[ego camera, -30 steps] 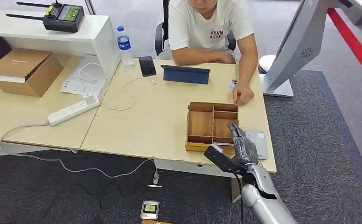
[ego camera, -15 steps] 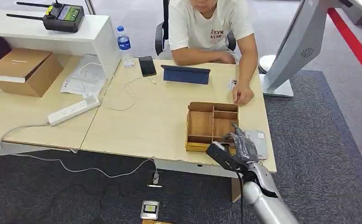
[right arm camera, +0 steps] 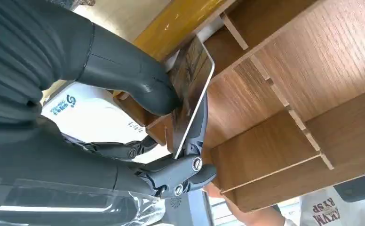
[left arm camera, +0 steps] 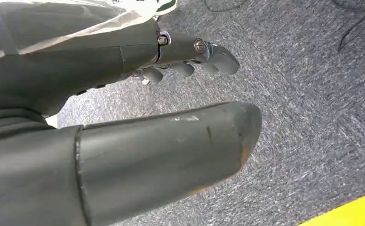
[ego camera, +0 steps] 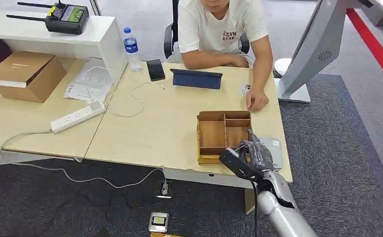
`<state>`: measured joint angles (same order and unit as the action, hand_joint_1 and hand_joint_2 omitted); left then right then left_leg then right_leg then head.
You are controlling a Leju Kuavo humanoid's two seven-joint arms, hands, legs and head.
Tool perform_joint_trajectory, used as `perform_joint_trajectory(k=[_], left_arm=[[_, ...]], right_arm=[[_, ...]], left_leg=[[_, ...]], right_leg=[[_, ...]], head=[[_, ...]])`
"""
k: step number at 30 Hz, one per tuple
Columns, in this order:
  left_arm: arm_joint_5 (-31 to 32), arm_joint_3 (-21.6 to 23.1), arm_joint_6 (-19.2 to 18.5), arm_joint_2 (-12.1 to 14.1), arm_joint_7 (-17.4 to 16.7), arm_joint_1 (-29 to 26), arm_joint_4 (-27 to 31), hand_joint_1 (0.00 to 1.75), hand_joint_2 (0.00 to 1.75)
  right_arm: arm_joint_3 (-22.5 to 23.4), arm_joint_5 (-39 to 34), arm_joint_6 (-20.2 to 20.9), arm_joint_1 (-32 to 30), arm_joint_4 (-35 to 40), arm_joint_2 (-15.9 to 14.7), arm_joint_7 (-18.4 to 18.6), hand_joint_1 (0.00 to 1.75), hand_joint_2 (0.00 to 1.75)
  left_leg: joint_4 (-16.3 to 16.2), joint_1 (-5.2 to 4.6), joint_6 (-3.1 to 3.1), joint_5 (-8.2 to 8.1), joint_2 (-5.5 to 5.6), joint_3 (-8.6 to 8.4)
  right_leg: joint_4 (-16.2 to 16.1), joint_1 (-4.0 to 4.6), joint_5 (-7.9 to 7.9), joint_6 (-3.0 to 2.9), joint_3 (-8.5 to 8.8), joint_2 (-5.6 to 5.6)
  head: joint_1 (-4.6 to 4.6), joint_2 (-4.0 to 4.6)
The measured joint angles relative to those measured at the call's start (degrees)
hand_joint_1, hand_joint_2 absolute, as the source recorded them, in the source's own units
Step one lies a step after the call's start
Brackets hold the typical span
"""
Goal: Pass the card to the sensor for recognition and then transmit it.
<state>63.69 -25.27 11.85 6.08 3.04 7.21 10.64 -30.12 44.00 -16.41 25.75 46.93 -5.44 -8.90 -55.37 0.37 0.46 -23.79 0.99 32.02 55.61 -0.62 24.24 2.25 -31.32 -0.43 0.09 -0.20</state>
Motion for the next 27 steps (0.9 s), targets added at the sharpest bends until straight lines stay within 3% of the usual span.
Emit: perform_joint_trajectory(k=[6, 10, 15, 18, 22, 27], left_arm=[[0.11, 0.00, 0.15, 0.00, 0.48, -0.02, 0.00, 0.00, 0.00], [0.11, 0.00, 0.17, 0.00, 0.72, -0.05, 0.00, 0.00, 0.00], [0.63, 0.00, 0.18, 0.00, 1.40, -0.17, 0.00, 0.00, 0.00], [0.98, 0.00, 0.17, 0.00, 1.95, -0.18, 0.00, 0.00, 0.00], [1.51, 0.00, 0.17, 0.00, 2.58, -0.33, 0.00, 0.00, 0.00], [2.58, 0.24, -0.06, 0.00, 3.06, -0.12, 0.00, 0.00, 0.00]], right_arm=[[0.15, -1.16, 0.13, 0.46, 0.99, 0.09, 0.26, 1.75, 1.75], [1.40, -1.84, 3.15, 1.99, 5.29, -0.70, 2.51, 1.75, 1.75], [2.93, -2.51, 3.71, 4.18, 10.92, -2.25, 3.58, 1.75, 1.75], [4.52, -4.22, 7.10, 9.21, 16.17, -4.19, 6.16, 1.75, 1.75], [6.49, -3.98, 10.42, 15.60, 20.02, -5.84, 6.89, 1.75, 1.75], [6.73, -2.91, 10.84, 22.38, 16.42, -5.68, 2.76, 1.75, 1.75]], left_leg=[[0.00, 0.00, 0.00, 0.00, 0.00, 0.01], [-0.01, 0.00, 0.00, 0.01, -0.03, -0.02], [-0.03, -0.02, 0.00, 0.04, -0.02, 0.03], [-0.04, -0.04, 0.02, 0.07, -0.06, 0.03], [-0.04, -0.05, 0.02, 0.07, -0.06, 0.01], [-0.04, -0.05, 0.02, 0.08, -0.05, 0.04]], right_leg=[[0.01, 0.00, 0.00, 0.00, 0.00, 0.00], [0.01, -0.01, -0.01, 0.00, -0.01, -0.01], [0.04, -0.05, -0.07, 0.02, -0.01, -0.01], [0.05, -0.08, -0.08, 0.03, -0.06, -0.02], [0.04, -0.07, -0.08, 0.03, -0.02, -0.03], [0.05, 0.00, -0.09, 0.02, -0.03, -0.04]], head=[[0.02, 0.00], [0.02, 0.00], [0.00, 0.00], [0.00, 0.02], [0.00, 0.00], [0.00, 0.00]])
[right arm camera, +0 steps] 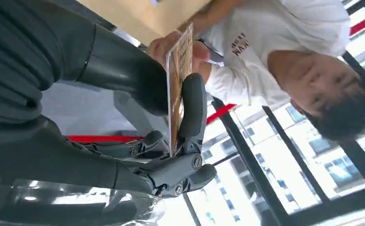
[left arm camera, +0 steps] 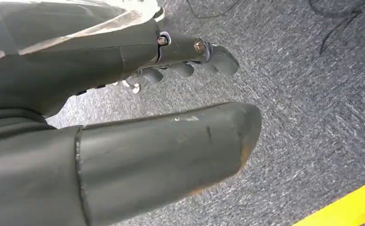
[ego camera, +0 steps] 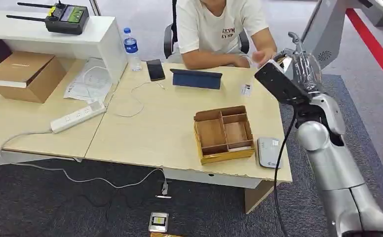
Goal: Pass the card to the sensor for recognition and then transmit it.
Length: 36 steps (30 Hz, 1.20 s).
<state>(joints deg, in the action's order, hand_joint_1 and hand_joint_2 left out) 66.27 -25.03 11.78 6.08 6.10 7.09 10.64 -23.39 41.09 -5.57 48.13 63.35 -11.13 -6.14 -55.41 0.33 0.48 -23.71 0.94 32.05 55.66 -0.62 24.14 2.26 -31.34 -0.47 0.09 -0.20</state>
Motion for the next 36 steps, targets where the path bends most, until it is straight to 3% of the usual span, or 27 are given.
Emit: perform_joint_trajectory(k=[6, 12, 20, 28, 29, 30, 33, 34, 36], left_arm=[[1.79, 0.53, -1.66, 0.00, -0.39, 1.05, 0.00, 0.00, 0.00], [2.14, 1.49, -1.99, 0.00, -0.90, 2.03, 0.00, 0.00, 0.00], [2.08, 1.55, -2.47, 0.13, -1.44, 2.07, 0.00, 0.00, 0.00], [2.08, 1.60, -2.58, 0.39, -1.77, 2.05, 0.00, 0.00, 0.00], [2.10, 1.60, -2.62, 0.44, -1.79, 2.04, 0.00, 0.00, 0.00], [2.14, 1.62, -2.62, 0.48, -1.84, 2.04, 0.00, 0.00, 0.00], [2.17, 1.77, -2.71, 0.59, -1.90, 2.06, 0.00, 0.00, 0.00], [2.17, 1.84, -2.71, 0.59, -1.90, 2.06, 0.00, 0.00, 0.00], [2.16, 1.90, -2.71, 0.59, -1.90, 2.05, 0.00, 0.00, 0.00]], right_arm=[[-0.39, 2.21, -0.11, 8.55, -13.61, 1.66, -4.03, 1.75, 1.75], [-1.33, 4.96, 3.17, 15.61, -26.84, 4.22, -2.83, 1.75, 1.75], [-2.43, 6.19, 4.98, 19.48, -35.52, 7.28, 0.87, 1.75, 1.75], [-2.84, 6.12, 5.05, 21.14, -39.85, 8.33, 1.44, 1.75, 1.75], [-2.86, 6.19, 4.96, 21.18, -40.16, 8.39, 1.48, 0.33, 1.75], [-2.86, 6.21, 4.87, 21.19, -40.36, 8.46, 1.53, 0.00, 1.75], [-2.89, 6.54, 3.47, 21.26, -40.92, 8.57, 1.46, 0.00, 1.75], [-2.91, 6.56, 2.91, 21.30, -41.05, 8.61, 1.44, 0.00, 0.00], [-2.91, 6.56, 1.66, 21.55, -41.45, 8.79, 1.09, 0.00, 0.00]], left_leg=[[0.00, 0.01, -0.03, 0.03, 0.07, 0.06], [0.00, 0.01, -0.03, 0.03, 0.06, 0.06], [0.00, 0.03, -0.03, 0.02, 0.05, 0.06], [-0.01, 0.04, -0.02, 0.03, 0.05, 0.05], [-0.01, 0.04, -0.02, 0.03, 0.05, 0.05], [-0.01, 0.04, -0.02, 0.03, 0.05, 0.05], [-0.01, 0.03, -0.02, 0.03, 0.05, 0.05], [-0.01, 0.03, -0.02, 0.03, 0.05, 0.05], [-0.01, 0.03, -0.03, 0.02, 0.05, 0.06]], right_leg=[[0.02, 0.01, 0.00, 0.00, -0.01, 0.05], [0.02, 0.01, -0.01, -0.01, -0.02, 0.04], [0.02, 0.01, 0.00, -0.01, -0.06, 0.04], [0.02, 0.00, 0.00, -0.01, -0.04, 0.04], [0.02, 0.00, -0.01, -0.01, -0.04, 0.04], [0.02, 0.00, -0.01, -0.01, -0.04, 0.04], [0.02, 0.00, -0.01, -0.01, -0.04, 0.04], [0.02, 0.00, -0.01, -0.01, -0.05, 0.04], [0.02, 0.00, -0.01, -0.01, -0.07, 0.03]], head=[[0.02, 0.00], [0.00, 0.00], [0.00, 0.00], [0.02, 0.00], [0.00, 0.00], [0.00, 0.00], [0.00, 0.00], [0.00, 0.00], [0.00, 0.00]])
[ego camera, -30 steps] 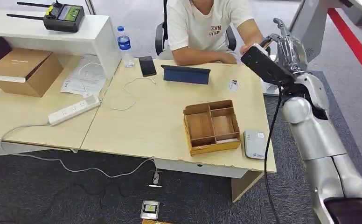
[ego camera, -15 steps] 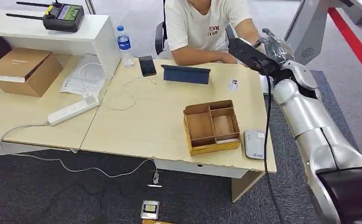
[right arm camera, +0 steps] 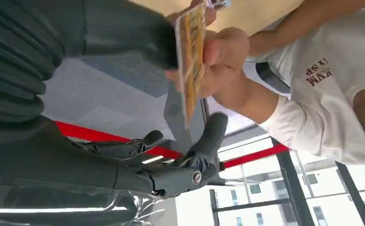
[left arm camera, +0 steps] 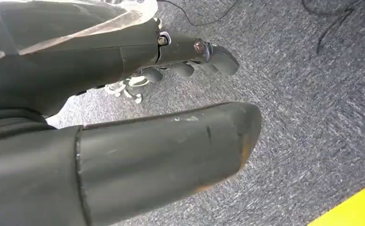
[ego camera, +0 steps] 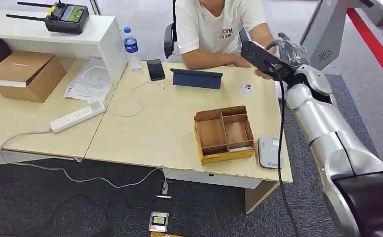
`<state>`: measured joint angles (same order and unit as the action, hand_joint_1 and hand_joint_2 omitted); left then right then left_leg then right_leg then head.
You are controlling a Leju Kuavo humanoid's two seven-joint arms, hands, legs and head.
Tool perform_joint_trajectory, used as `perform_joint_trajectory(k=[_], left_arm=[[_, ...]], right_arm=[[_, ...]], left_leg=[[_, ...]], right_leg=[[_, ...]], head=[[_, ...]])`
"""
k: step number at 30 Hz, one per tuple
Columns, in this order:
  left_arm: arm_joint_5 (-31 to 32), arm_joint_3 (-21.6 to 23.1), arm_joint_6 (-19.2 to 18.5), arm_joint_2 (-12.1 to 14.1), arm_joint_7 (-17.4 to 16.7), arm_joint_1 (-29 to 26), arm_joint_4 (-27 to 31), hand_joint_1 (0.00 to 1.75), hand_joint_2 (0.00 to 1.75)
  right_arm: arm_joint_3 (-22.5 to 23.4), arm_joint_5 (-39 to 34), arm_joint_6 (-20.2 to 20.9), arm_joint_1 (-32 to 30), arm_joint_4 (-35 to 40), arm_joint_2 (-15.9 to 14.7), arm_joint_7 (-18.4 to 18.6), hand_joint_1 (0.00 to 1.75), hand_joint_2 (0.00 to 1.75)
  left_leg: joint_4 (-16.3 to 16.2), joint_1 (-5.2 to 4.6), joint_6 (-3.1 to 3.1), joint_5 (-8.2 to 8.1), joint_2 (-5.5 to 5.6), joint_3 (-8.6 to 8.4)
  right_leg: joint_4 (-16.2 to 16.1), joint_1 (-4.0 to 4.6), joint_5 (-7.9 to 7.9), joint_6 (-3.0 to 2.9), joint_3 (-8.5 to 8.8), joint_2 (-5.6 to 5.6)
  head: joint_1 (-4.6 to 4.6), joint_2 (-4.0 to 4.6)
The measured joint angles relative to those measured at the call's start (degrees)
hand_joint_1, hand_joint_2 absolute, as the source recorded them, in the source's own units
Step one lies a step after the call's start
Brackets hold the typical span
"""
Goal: Pass the card to the sensor for recognition and then transmit it.
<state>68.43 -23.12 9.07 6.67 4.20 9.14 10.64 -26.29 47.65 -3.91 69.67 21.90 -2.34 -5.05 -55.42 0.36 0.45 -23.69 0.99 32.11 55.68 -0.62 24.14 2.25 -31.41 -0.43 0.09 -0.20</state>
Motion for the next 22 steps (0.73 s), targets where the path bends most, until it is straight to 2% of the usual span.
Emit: perform_joint_trajectory(k=[14, 18, 22], left_arm=[[-0.35, 0.70, 0.70, 0.00, 0.02, -0.08, 0.00, 0.00, 0.00], [-1.84, 0.70, 2.52, 0.00, 0.39, -0.78, 0.00, 0.00, 0.00], [-3.26, 0.70, 3.41, -0.04, 0.59, -1.98, 0.00, 0.00, 0.00]], right_arm=[[0.46, -3.48, -4.37, 2.56, -1.38, -0.61, -3.30, 0.00, 0.00], [2.30, -10.22, -6.88, 3.53, -1.31, -1.33, -6.08, 0.00, 0.00], [6.58, -20.36, -6.73, 5.11, -0.70, -2.47, -9.27, 0.00, 0.00]], left_leg=[[-0.01, 0.00, 0.00, 0.00, -0.01, -0.02], [-0.02, 0.00, 0.00, 0.00, -0.01, -0.02], [-0.03, 0.00, 0.01, -0.01, -0.02, 0.00]], right_leg=[[0.00, -0.01, 0.00, 0.00, 0.00, -0.01], [0.00, -0.02, -0.01, 0.00, 0.00, -0.02], [-0.02, -0.02, 0.00, 0.01, -0.02, -0.01]], head=[[0.00, 0.00], [0.00, 0.00], [-0.02, 0.00]])
